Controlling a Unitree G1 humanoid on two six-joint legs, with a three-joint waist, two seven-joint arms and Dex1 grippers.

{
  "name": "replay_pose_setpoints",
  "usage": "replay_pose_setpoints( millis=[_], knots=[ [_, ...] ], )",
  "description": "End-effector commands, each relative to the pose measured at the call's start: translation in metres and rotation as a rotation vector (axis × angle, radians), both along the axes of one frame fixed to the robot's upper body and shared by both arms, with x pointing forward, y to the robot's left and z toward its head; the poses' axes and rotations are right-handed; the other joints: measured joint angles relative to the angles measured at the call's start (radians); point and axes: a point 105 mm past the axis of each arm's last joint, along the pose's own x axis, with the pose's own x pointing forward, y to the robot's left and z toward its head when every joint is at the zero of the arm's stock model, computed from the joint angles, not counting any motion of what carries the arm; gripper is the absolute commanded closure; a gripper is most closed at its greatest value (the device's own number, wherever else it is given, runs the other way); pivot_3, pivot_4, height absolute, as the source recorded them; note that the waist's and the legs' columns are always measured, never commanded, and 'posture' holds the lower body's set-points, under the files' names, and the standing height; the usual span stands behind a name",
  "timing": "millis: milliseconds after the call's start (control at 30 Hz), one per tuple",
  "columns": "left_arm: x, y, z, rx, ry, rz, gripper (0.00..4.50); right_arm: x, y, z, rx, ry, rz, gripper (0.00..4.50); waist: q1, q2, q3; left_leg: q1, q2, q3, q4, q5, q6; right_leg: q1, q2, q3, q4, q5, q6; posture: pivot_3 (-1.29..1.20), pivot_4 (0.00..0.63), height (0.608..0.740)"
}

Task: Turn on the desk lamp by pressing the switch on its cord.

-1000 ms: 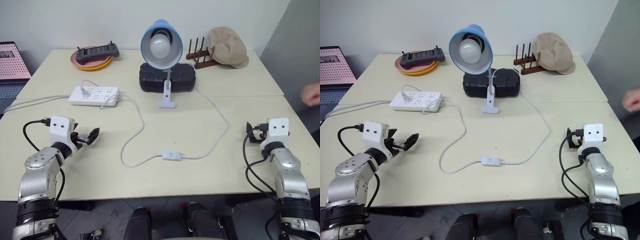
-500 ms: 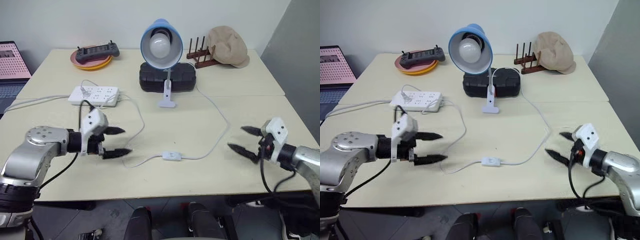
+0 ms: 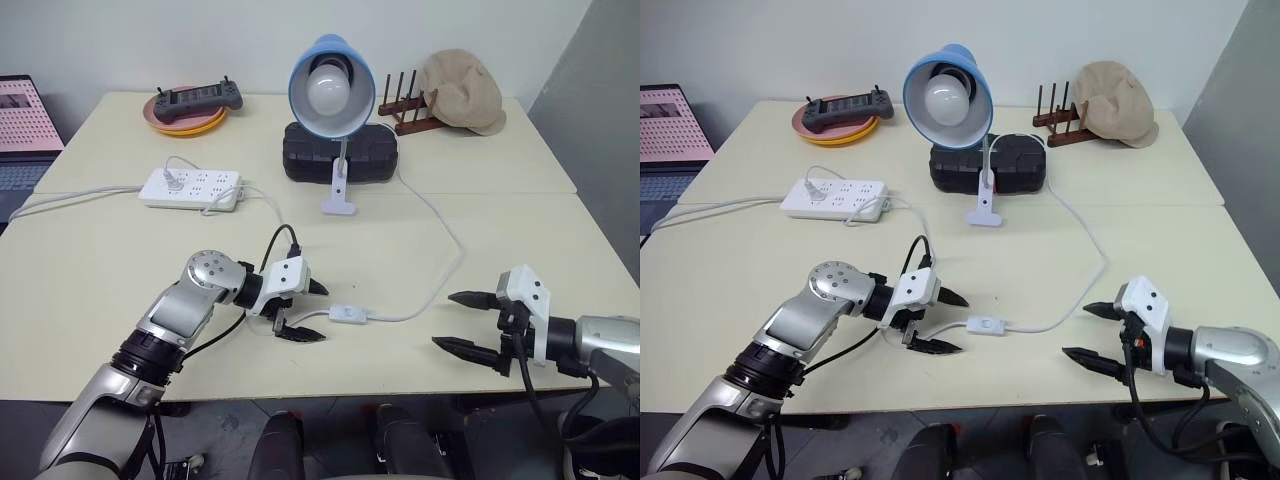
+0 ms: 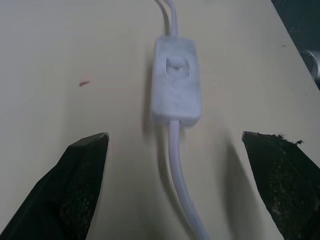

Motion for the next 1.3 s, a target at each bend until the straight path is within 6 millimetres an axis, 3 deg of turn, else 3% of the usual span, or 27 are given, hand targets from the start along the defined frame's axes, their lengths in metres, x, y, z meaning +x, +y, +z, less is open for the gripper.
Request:
replay_pose_setpoints(
  millis=[33, 133, 233, 667, 933, 1067, 1167, 1300],
  knots=[
    [0.007, -0.012, 0.001, -0.021, -0.074, -0.029, 0.04, -0.002, 0.003, 0.011, 0.023, -0.065, -0.035, 0.0, 0.002, 0.0, 0.0, 0.0, 0.0, 0.0, 0.0, 0.0, 0.0, 0.0, 0.0, 0.0, 0.0, 0.0, 0.0, 0.0, 0.15, 0.74],
    [0.012, -0.022, 0.003, -0.067, -0.074, -0.023, 0.04, -0.005, 0.004, 0.009, 0.035, -0.061, -0.047, 0.0, 0.003, 0.0, 0.0, 0.0, 0.0, 0.0, 0.001, 0.0, 0.0, 0.001, 0.0, 0.0, 0.0, 0.0, 0.0, 0.0, 0.15, 0.74],
    [0.014, -0.027, 0.003, -0.083, -0.075, -0.025, 0.56, -0.005, 0.004, 0.009, 0.037, -0.062, -0.058, 0.0, 0.002, 0.0, 0.0, 0.001, 0.0, 0.0, 0.002, 0.0, 0.0, 0.002, 0.0, 0.0, 0.0, 0.0, -0.001, 0.0, 0.15, 0.74],
    [0.01, -0.023, -0.002, -0.061, -0.056, -0.05, 3.4, -0.007, 0.003, 0.01, 0.05, -0.056, -0.087, 0.0, 0.001, 0.0, 0.0, 0.002, 0.0, 0.0, 0.002, 0.0, 0.0, 0.002, 0.0, 0.0, 0.0, 0.002, 0.002, 0.0, 0.15, 0.74],
    [0.014, -0.017, 0.008, -0.108, -0.052, 0.019, 3.41, -0.001, 0.005, 0.014, 0.116, -0.043, -0.122, 0.0, -0.001, 0.0, 0.0, 0.002, 0.0, 0.0, 0.002, 0.0, 0.0, 0.002, 0.0, 0.0, 0.001, 0.002, 0.002, 0.0, 0.15, 0.74],
    [0.028, -0.036, 0.039, -0.325, 0.001, 0.172, 3.41, -0.005, 0.024, 0.015, 0.323, 0.102, -0.159, 0.0, 0.003, 0.0, 0.0, 0.001, 0.0, -0.001, 0.002, 0.0, 0.0, 0.003, 0.0, 0.0, 0.001, 0.002, 0.003, 0.0, 0.15, 0.74],
    [0.026, -0.053, 0.062, -0.485, 0.03, 0.222, 3.41, 0.005, 0.028, 0.007, 0.491, 0.248, -0.283, 0.0, 0.004, 0.0, 0.0, 0.001, 0.0, -0.002, 0.003, 0.0, 0.0, 0.004, -0.001, 0.0, 0.001, 0.003, 0.003, 0.0, 0.15, 0.74],
    [0.02, -0.067, 0.067, -0.568, 0.049, 0.259, 3.41, 0.019, 0.033, 0.005, 0.59, 0.355, -0.381, 0.0, 0.0, 0.0, -0.001, 0.002, -0.001, -0.001, 0.003, 0.0, 0.0, 0.004, -0.001, 0.0, 0.001, 0.003, 0.004, 0.0, 0.15, 0.74]
  ],
)
